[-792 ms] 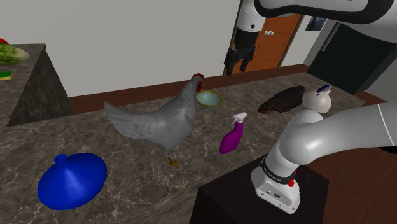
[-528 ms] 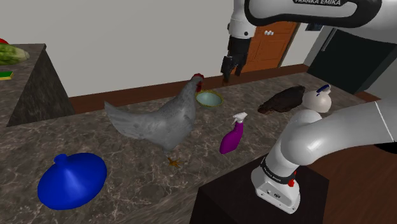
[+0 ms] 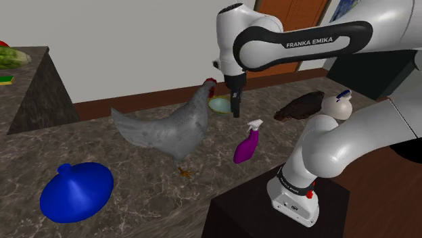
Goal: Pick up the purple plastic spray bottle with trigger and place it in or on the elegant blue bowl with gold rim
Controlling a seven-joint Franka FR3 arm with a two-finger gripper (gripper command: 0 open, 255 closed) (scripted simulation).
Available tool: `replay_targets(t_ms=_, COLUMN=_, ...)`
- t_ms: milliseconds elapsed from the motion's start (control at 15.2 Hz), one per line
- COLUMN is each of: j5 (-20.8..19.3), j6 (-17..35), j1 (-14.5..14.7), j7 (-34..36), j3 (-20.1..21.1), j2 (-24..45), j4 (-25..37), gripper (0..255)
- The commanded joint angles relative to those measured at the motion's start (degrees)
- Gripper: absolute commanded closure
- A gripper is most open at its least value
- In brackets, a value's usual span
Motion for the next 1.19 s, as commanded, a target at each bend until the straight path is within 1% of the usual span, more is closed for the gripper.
replay_targets(t_ms=0, j5=-1.3, j6=0.9, j1=2.5, j7=-3.9, j3=1.5, j2=1.1, j4=-2.4, gripper=0)
replay_targets(t_ms=528, j5=-6.2, j6=5.9, j1=12.5, j7=-18.2, j3=7.0, j2=2.1, j4=-15.4, gripper=0)
replay_targets(t_ms=594, j5=-6.2, j6=5.9, j1=12.6, j7=-18.3, j3=7.0, j2=2.0, j4=-15.6, gripper=0)
replay_targets(t_ms=1056, j5=-7.9, j6=11.8, j1=11.6, j7=-18.0, j3=6.0, j2=2.2, j4=-21.1, gripper=0)
replay_targets(t_ms=1122, j5=-7.9, j6=11.8, j1=11.6, j7=-18.0, j3=6.0, j2=2.2, j4=-21.1, gripper=0)
